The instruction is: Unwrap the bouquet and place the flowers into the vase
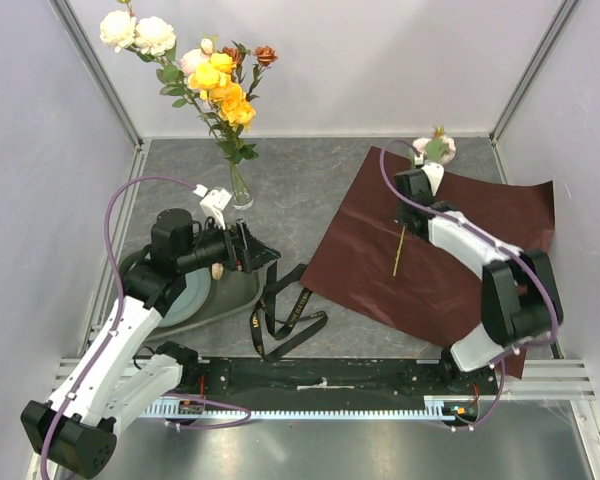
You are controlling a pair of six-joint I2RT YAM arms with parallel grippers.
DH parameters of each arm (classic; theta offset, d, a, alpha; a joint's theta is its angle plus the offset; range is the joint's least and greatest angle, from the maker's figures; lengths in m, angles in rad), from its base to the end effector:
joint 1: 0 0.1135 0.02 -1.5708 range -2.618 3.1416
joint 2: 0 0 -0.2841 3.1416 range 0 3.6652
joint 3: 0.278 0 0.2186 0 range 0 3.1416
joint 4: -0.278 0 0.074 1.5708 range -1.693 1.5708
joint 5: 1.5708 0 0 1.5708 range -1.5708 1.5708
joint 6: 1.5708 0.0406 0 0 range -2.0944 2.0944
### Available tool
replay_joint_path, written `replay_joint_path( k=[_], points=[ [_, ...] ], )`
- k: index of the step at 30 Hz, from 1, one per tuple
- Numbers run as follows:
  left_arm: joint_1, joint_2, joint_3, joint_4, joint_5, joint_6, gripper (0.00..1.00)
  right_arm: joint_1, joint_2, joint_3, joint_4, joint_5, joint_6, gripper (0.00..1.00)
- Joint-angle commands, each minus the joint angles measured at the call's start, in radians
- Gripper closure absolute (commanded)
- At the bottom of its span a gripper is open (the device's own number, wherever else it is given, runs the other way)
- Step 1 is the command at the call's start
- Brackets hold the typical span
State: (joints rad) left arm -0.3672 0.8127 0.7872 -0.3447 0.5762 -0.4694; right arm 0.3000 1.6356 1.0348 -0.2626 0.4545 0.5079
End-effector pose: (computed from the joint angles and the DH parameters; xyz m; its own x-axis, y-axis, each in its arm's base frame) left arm 0.1200 -0.0699 0.3353 -0.6518 -0.1557 -0.7423 0.5385 0.5941 -0.5975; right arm 0.3086 0.0768 0.2437 -0.6310 0.2622 -0.7301 0.3593 0.9329 0.0245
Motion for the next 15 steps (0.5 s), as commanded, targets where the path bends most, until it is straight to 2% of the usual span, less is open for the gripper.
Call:
replay_joint_path(
  k=[1, 3, 4, 6, 7, 9, 10, 11, 15],
  points=[
    [-0.001, 0.029, 0.053, 0.012, -0.001, 0.018, 0.11, 0.002, -0.199, -0.06, 0.097, -0.061, -0.08, 1.0],
    [-0.001, 0.055, 0.057, 0.047, 0.017, -0.009, 0.11, 0.002, -0.296, -0.105, 0.149, -0.155, -0.089, 1.0],
    [-0.001, 0.066, 0.053, 0.064, 0.049, -0.023, 0.11, 0.002, -0.33, -0.157, 0.225, -0.28, -0.092, 1.0],
    [-0.001, 0.088, 0.047, 0.116, 0.095, -0.084, 0.11, 0.004, -0.417, -0.227, 0.304, -0.426, -0.085, 1.0],
    [-0.003, 0.114, 0.034, 0.183, 0.146, -0.112, 0.11, 0.01, -0.443, -0.248, 0.371, -0.542, -0.057, 1.0],
    [-0.003, 0.141, 0.017, 0.274, 0.191, -0.213, 0.12, 0.025, -0.52, -0.307, 0.437, -0.631, -0.031, 1.0],
    [-0.004, 0.164, -0.006, 0.386, 0.229, -0.248, 0.13, 0.054, -0.542, -0.321, 0.489, -0.669, -0.019, 1.0],
    [-0.007, 0.181, -0.017, 0.433, 0.24, -0.283, 0.13, 0.074, -0.583, -0.331, 0.502, -0.698, -0.011, 1.0],
    [-0.059, 0.238, -0.029, 0.585, 0.222, -0.413, 0.19, 0.166, -0.652, -0.355, 0.531, -0.724, 0.03, 1.0]
  ],
)
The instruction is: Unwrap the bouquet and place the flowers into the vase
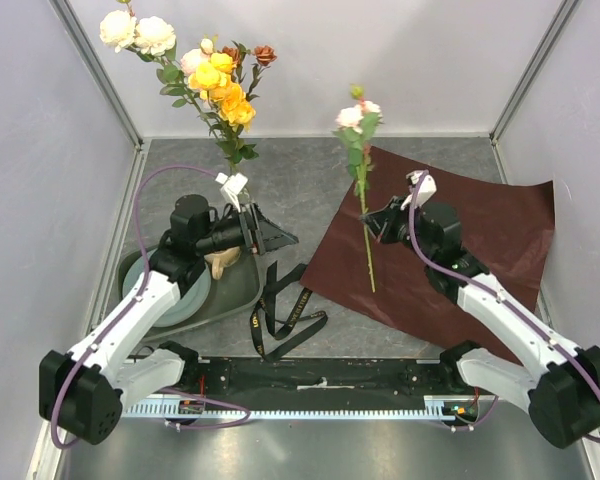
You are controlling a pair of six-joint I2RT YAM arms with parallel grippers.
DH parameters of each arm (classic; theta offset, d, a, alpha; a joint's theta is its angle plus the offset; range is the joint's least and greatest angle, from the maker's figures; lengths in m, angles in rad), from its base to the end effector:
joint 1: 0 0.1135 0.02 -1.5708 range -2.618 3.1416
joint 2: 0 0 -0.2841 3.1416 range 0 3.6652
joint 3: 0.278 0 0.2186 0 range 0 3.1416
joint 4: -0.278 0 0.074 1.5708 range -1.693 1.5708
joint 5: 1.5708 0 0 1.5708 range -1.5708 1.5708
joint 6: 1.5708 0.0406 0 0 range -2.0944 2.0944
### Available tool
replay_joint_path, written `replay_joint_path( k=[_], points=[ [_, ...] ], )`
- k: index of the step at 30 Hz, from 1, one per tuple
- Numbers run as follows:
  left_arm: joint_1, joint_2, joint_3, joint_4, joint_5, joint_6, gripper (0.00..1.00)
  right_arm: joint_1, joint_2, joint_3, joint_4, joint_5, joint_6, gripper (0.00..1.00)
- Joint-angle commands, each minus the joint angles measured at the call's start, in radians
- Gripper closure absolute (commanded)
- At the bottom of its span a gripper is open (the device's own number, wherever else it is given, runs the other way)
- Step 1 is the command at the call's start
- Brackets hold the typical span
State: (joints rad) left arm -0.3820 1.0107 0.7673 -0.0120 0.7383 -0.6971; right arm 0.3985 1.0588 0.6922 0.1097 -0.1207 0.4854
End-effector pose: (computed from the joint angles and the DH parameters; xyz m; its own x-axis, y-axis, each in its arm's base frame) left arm 0.1644 -0.0955 0.3355 -0.7447 -0.2125 -0.6327 0.5242 0.4005 -0.7515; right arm 0.1908 0.0856 0.3128 -0.4369 0.3186 -0.8412 -0.3264 0.8153 0.4783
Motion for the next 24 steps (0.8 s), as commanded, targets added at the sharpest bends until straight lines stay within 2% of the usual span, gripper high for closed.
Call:
replay_joint_path(
  k=[1, 7, 9, 14, 17, 20, 24],
  points=[
    [-0.057, 0.052, -0.003, 0.268, 0.03, -0.194, 0.2, 0.091, -0.085, -0.016, 0.168, -0.154, 0.065, 1.0],
    [-0.156, 0.129, 0.053, 0.368, -0.088, -0.242, 0.21, 0.128, -0.172, -0.056, 0.196, -0.218, 0.107, 1.0],
    [-0.187, 0.164, 0.081, 0.38, -0.1, -0.243, 0.18, 0.128, -0.203, -0.066, 0.197, -0.234, 0.102, 1.0],
    [-0.225, 0.227, 0.176, 0.392, -0.132, -0.239, 0.17, 0.129, -0.226, -0.066, 0.162, -0.292, 0.07, 1.0],
    [-0.227, 0.253, 0.217, 0.388, -0.154, -0.229, 0.22, 0.129, -0.241, -0.066, 0.137, -0.31, 0.05, 1.0],
    [-0.228, 0.272, 0.274, 0.333, -0.178, -0.191, 0.32, 0.134, -0.255, -0.071, 0.13, -0.318, 0.045, 1.0],
    [-0.227, 0.307, 0.364, 0.265, -0.182, -0.159, 0.3, 0.141, -0.264, -0.079, 0.136, -0.323, 0.045, 1.0]
  ],
)
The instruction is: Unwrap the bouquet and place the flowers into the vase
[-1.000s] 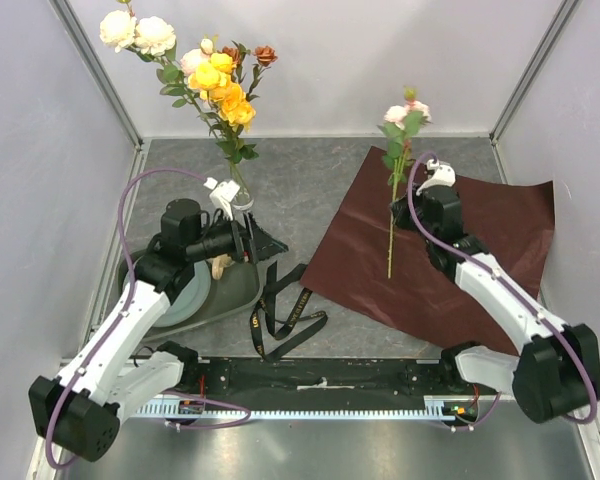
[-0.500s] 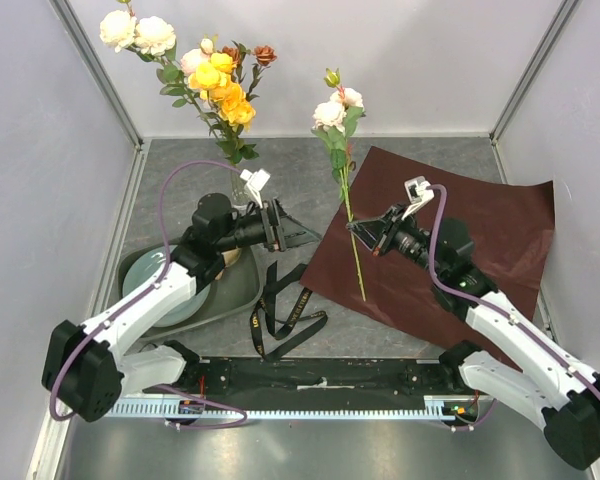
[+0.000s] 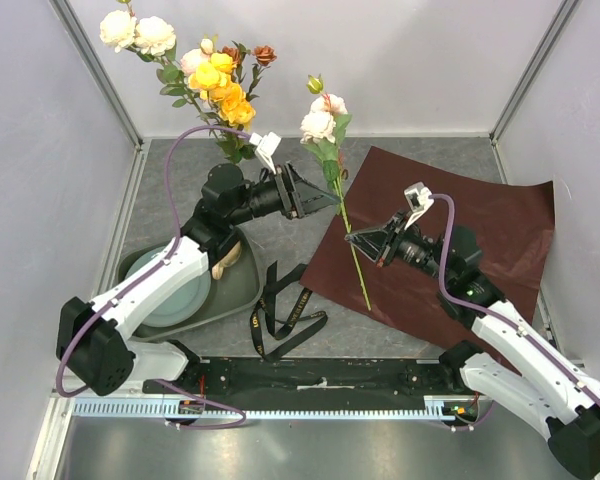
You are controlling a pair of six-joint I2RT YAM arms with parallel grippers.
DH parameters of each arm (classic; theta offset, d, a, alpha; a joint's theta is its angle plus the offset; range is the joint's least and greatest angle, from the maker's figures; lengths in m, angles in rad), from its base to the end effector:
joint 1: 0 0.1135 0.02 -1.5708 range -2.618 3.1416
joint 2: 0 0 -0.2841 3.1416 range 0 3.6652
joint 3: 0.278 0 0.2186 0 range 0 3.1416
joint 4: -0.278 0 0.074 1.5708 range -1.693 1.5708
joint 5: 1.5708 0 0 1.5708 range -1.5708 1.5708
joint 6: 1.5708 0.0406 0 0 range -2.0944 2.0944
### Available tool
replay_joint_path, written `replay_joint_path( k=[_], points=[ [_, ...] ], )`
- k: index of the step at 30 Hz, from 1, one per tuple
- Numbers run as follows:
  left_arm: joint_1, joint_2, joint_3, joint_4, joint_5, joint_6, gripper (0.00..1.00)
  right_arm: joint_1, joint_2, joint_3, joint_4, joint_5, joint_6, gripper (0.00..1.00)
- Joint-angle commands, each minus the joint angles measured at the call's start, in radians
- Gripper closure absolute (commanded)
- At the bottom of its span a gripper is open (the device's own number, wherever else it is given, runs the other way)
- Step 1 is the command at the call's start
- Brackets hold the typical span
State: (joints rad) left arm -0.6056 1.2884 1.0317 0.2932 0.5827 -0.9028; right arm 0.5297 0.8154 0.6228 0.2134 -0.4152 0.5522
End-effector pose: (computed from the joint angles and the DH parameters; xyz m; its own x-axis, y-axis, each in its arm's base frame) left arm 0.2070 -0.1705 0.3949 -0.7095 -0.3060 -0.6348 0.5980 0.2150 -0.7721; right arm 0.1248 0.0920 0.3413 -0.4098 0.3163 -0.8556 -0.6993 0.4933 0.5173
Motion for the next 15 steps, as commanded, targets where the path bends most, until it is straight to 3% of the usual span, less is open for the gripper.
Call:
replay_joint_path(
  k=[1, 4, 15],
  points=[
    [-0.005, 0.043, 0.114, -0.067, -0.026, 0.059, 0.29, 0.01, -0.021, -0.009, 0.03, -0.028, -0.024, 1.0],
    [-0.003, 0.058, 0.159, -0.12, -0.037, 0.085, 0.28, 0.015, -0.024, -0.008, 0.029, -0.028, -0.028, 1.0],
    [-0.003, 0.118, 0.275, -0.244, -0.092, 0.169, 0.6, 0.029, -0.032, 0.012, -0.009, -0.019, -0.064, 1.0]
  ],
)
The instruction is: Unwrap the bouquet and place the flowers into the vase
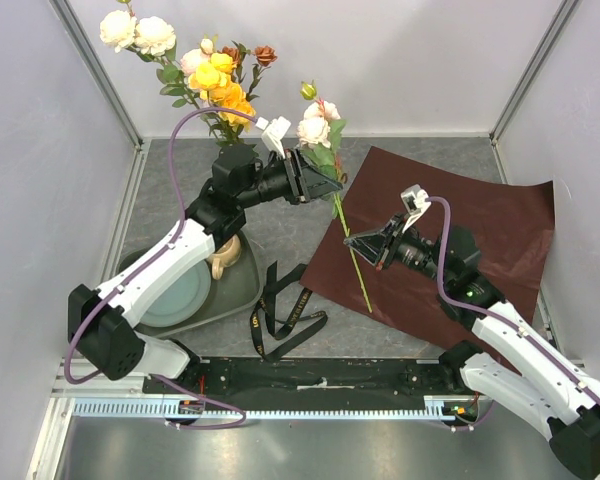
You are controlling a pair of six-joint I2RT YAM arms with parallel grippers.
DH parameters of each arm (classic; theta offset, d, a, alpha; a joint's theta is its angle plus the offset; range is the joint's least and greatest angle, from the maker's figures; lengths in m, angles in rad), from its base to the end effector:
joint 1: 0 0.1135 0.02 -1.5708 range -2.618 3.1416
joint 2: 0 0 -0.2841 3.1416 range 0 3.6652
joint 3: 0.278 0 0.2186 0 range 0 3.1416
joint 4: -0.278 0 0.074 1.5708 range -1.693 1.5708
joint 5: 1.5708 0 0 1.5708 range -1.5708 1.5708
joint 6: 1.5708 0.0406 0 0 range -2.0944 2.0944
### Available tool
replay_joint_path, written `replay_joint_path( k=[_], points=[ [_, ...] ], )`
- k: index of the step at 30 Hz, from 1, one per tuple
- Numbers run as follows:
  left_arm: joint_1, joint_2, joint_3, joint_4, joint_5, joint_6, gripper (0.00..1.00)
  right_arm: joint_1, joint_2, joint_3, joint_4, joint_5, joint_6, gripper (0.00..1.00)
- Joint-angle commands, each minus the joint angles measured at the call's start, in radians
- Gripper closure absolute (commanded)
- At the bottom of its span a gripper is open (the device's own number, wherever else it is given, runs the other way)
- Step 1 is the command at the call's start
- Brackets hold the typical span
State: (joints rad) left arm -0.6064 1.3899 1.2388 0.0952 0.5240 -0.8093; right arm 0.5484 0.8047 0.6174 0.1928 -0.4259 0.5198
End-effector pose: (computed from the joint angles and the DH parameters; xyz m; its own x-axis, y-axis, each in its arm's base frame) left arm 0.2306 -0.1847 0.4145 -0.6860 -0.2869 -0.6687 0.5905 0.3175 -0.7420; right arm 0.1207 0.0934 0.3386 -0.4069 0.2815 -0.8690 -0.7204 0.4861 0.4947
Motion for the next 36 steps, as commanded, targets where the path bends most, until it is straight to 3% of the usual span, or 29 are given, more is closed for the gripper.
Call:
replay_joint_path(
  k=[1, 7, 11, 13, 14, 16, 17, 20, 21, 25, 29, 32, 36],
  points=[
    [-0.003, 0.02, 0.074, -0.051, -0.033, 0.079, 0.62, 0.012, -0.021, 0.018, 0.008, -0.01, -0.037, 1.0],
    [-0.003, 0.029, 0.103, -0.061, -0.025, 0.094, 0.74, 0.019, -0.022, 0.027, -0.01, -0.013, -0.049, 1.0],
    [-0.003, 0.017, 0.116, -0.084, -0.024, 0.119, 0.94, 0.024, -0.027, 0.028, -0.021, -0.004, -0.07, 0.96],
    [-0.003, 0.005, 0.119, -0.089, -0.019, 0.143, 0.98, 0.025, -0.027, 0.036, -0.041, 0.015, -0.081, 0.75],
    [-0.003, -0.012, 0.117, -0.089, -0.021, 0.154, 0.98, 0.024, -0.025, 0.045, -0.068, 0.051, -0.089, 0.57],
    [-0.003, -0.038, 0.116, -0.124, -0.009, 0.201, 0.98, 0.025, -0.033, 0.057, -0.104, 0.102, -0.112, 0.47],
    [-0.003, -0.072, 0.116, -0.161, -0.007, 0.225, 0.98, 0.024, -0.036, 0.073, -0.146, 0.137, -0.121, 0.35],
    [-0.003, -0.133, 0.132, -0.271, -0.041, 0.364, 0.98, 0.024, -0.071, 0.088, -0.22, 0.3, -0.153, 0.2],
    [-0.003, -0.181, 0.137, -0.367, -0.109, 0.407, 0.98, 0.022, -0.091, 0.088, -0.233, 0.409, -0.161, 0.18],
    [-0.003, -0.333, 0.145, -0.535, -0.376, 0.608, 0.98, 0.024, -0.114, 0.074, -0.265, 0.599, -0.182, 0.06],
    [-0.001, -0.443, 0.183, -0.624, -0.734, 0.712, 0.98, 0.022, -0.072, 0.088, -0.274, 0.612, -0.178, 0.05],
    [0.003, -0.453, 0.235, -0.647, -0.928, 0.772, 0.98, 0.024, -0.029, 0.11, -0.274, 0.587, -0.149, 0.06],
    [0.069, -0.375, 0.355, -0.69, -0.957, 0.754, 0.98, 0.021, 0.013, 0.128, -0.271, 0.567, -0.121, 0.07]
  ],
)
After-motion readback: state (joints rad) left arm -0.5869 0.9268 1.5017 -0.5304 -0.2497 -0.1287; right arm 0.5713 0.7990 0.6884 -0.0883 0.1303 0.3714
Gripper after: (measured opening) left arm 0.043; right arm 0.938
